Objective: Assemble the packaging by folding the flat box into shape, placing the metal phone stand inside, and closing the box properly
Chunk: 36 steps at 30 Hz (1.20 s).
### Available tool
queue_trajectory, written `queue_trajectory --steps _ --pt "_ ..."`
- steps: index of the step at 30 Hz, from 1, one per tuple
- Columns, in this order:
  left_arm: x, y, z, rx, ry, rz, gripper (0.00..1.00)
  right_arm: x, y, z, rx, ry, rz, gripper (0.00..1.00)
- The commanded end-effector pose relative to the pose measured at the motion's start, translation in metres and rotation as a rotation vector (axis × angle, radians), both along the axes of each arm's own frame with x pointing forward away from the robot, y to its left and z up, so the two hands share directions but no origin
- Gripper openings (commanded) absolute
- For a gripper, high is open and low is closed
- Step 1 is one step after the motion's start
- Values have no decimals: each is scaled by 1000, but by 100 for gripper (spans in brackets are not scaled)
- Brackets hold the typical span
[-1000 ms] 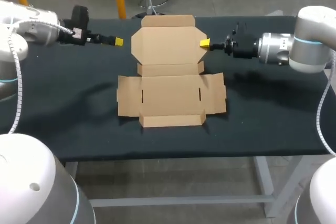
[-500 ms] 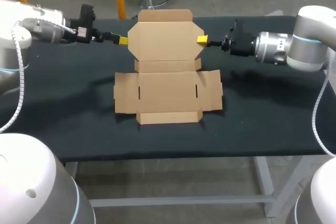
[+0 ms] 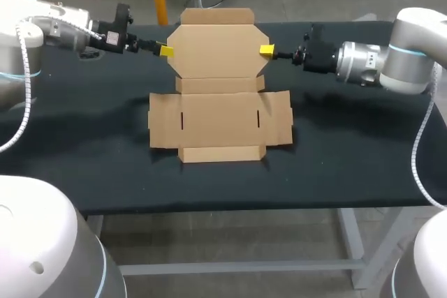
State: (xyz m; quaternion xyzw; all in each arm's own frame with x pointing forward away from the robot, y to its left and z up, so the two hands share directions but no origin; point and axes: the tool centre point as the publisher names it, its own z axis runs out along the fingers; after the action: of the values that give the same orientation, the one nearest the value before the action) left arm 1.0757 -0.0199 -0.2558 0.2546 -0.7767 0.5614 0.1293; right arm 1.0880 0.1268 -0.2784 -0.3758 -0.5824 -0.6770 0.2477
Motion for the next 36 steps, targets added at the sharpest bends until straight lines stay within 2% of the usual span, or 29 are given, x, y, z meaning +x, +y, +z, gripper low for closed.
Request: queue_trajectory --steps 1,3,11,16,20,22,24,25,33,36 --pt "2 1 -2 -43 4 -55 100 6 2 -3 25 -14 22 0" --pt "2 -4 -1 -71 -2 -87 100 7 4 -3 29 -17 25 0" --pt "4 -33 0 -94 -40 -173 100 9 6 2 50 -46 16 0" --pt "6 -42 1 -144 -55 -209 100 9 8 5 58 -62 15 0" --pt "5 -50 3 -153 -63 -221 77 10 8 7 68 -71 14 0" --pt "5 -53 3 -161 -67 -227 73 11 9 8 71 -78 16 0" --pt "6 -55 3 -163 -69 -228 60 12 10 8 72 -80 17 0" --pt "6 -56 2 -169 -70 -235 51 12 12 9 74 -82 19 0" --pt "6 -62 6 -186 -82 -248 39 13 15 11 79 -92 23 0" --pt "6 -63 6 -186 -86 -248 32 14 17 12 80 -96 24 0"
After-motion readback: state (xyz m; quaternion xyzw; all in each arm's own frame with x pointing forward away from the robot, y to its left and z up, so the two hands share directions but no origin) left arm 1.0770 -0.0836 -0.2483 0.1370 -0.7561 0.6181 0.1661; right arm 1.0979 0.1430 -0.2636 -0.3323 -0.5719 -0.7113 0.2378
